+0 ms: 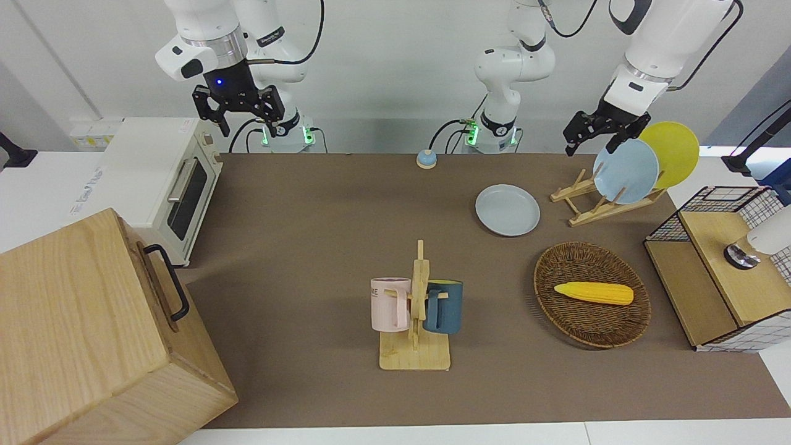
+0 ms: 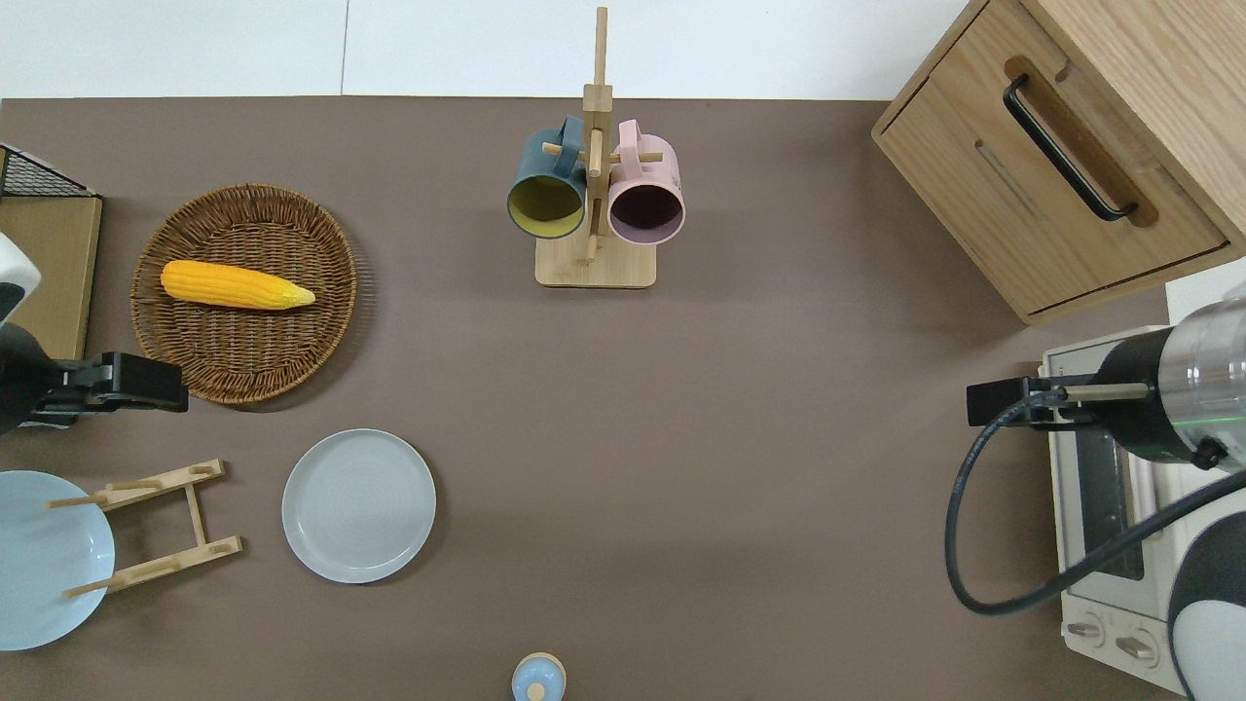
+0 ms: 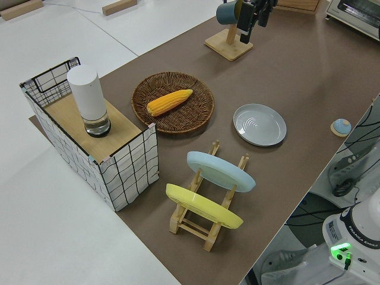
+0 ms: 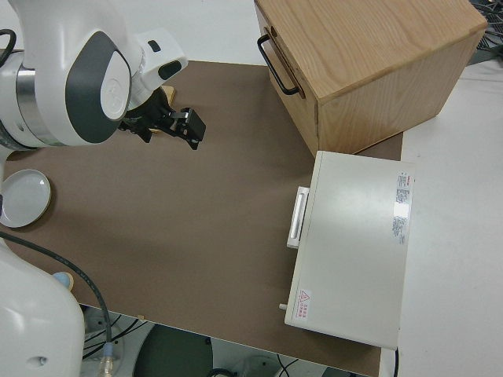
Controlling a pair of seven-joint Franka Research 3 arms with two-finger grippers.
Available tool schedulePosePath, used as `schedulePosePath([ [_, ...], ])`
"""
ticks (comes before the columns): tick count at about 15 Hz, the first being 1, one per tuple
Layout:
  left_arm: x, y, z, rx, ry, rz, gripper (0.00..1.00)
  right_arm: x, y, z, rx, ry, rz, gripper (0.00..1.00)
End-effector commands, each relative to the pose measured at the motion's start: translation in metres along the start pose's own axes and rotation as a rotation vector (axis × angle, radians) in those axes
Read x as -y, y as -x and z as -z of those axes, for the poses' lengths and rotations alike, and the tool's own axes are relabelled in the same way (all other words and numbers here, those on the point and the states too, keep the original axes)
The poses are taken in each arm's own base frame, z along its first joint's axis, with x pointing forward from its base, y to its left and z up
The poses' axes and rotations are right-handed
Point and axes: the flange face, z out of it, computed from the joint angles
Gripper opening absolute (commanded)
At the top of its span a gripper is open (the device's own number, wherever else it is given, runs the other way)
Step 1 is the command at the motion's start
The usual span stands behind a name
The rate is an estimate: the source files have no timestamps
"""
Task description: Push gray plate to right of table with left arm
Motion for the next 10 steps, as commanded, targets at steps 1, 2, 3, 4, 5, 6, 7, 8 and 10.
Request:
schedulePosePath([
  [1,-0.0026,0.0038,0.0076,-0.009,-0.023,-0.021,0.99,-0.0007,0.0077,-0.0004,0.004,-0.009,-0.02,0.996],
  [2,-0.0026,0.0038,0.0069,-0.007,-0.023,-0.022,0.99,-0.0007,0.0079,-0.0005,0.005,-0.009,-0.022,0.996],
  [3,-0.0026,0.0048,0.007,-0.007,-0.023,-0.022,0.99,-0.0014,0.0077,-0.0005,0.005,-0.009,-0.022,0.996],
  [4,-0.0025,0.0053,0.0077,-0.009,-0.025,-0.022,0.99,-0.0007,0.0077,-0.0004,0.004,-0.009,-0.02,0.996],
  [5,-0.0033,0.0053,0.0077,-0.009,-0.025,-0.024,0.99,-0.0007,0.0077,-0.0004,0.004,-0.009,-0.022,0.996],
  [6,-0.005,0.005,0.0062,-0.006,-0.025,-0.026,0.99,-0.0007,0.0077,-0.0004,0.004,-0.009,-0.022,0.996],
  [7,-0.0041,0.0054,0.0034,0.0,-0.026,-0.025,0.99,-0.0007,0.0077,-0.0004,0.004,-0.009,-0.02,0.996],
  [8,-0.004,0.0059,0.002,0.003,-0.026,-0.025,0.99,-0.0007,0.0077,-0.0004,0.004,-0.009,-0.022,0.996],
  [10,-0.004,0.0057,0.0007,0.005,-0.027,-0.025,0.99,-0.0007,0.0077,-0.0004,0.004,-0.009,-0.022,0.996],
])
